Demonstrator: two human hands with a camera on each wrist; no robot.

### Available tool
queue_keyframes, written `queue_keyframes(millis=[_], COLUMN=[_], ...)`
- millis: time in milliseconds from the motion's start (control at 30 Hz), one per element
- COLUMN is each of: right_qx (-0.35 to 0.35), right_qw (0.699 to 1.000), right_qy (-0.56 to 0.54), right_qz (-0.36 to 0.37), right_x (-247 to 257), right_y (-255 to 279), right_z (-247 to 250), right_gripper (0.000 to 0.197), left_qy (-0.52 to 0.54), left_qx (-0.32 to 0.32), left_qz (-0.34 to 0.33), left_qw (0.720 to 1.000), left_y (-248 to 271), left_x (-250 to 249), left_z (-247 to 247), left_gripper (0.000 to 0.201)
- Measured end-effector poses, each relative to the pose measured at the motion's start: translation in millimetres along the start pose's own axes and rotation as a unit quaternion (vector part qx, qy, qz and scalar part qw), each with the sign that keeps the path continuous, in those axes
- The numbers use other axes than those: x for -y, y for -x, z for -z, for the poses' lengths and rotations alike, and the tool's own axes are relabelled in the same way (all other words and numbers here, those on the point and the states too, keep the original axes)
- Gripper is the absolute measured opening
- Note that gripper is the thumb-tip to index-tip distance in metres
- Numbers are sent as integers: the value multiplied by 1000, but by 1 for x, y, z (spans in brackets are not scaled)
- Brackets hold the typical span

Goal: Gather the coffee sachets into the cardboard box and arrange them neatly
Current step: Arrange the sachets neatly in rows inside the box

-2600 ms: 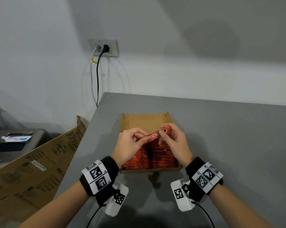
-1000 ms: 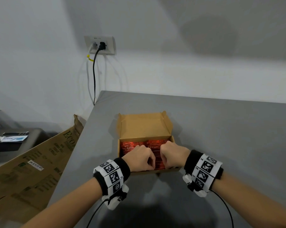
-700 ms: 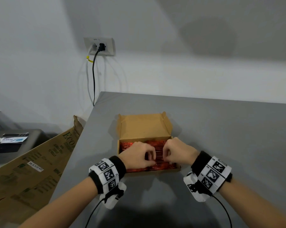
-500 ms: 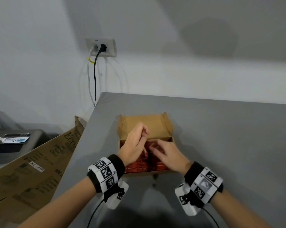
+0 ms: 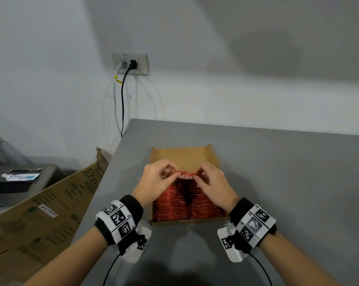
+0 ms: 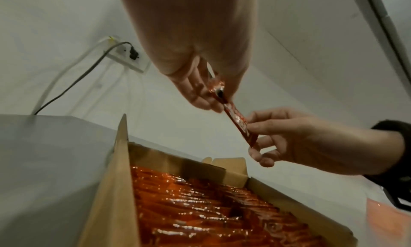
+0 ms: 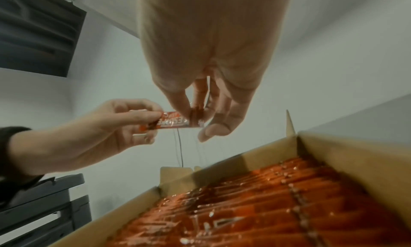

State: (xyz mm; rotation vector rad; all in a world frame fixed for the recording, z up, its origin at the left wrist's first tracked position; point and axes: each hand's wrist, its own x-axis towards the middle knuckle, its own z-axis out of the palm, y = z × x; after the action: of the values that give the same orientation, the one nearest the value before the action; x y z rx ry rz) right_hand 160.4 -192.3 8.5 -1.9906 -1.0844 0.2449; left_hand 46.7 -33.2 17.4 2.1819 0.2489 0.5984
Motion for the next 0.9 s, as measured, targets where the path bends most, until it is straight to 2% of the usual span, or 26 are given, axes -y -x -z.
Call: queue_keyframes(millis=[67, 167, 233, 367, 467, 733, 833, 900], right_qx=[-8, -43, -69, -96, -85, -67, -49, -37], right_qw=[999, 991, 985, 982, 984, 987, 978, 974], right_qy=[-50, -129, -156, -165, -158, -148, -202, -221], right_qz=[-7, -4, 2, 18, 16, 0, -23, -33], right_x=[0, 5, 7, 5, 3, 3, 6, 10], right_y=[-1, 1, 3, 6, 7, 7, 9, 12], right_z=[3, 2, 0, -2, -2, 1, 0, -7], right_gripper=[7, 27, 40, 47, 43, 36, 43, 31], left_qy=[29, 49, 75, 162, 148, 66, 127, 171], left_qx=[34, 88, 88, 68, 67, 69, 33, 14], left_qz=[28, 71, 108, 157, 155, 88, 96, 113], left_qw=[999, 992, 987, 972, 974, 992, 987, 979], left_y=[4, 8, 10, 14, 13, 13, 14, 15], left_x=[0, -3, -6, -9, -10, -4, -4, -9], left_z=[1, -3, -6, -9, -8, -3, -4, -9], left_gripper=[9, 20, 27, 15, 13, 21, 19, 14])
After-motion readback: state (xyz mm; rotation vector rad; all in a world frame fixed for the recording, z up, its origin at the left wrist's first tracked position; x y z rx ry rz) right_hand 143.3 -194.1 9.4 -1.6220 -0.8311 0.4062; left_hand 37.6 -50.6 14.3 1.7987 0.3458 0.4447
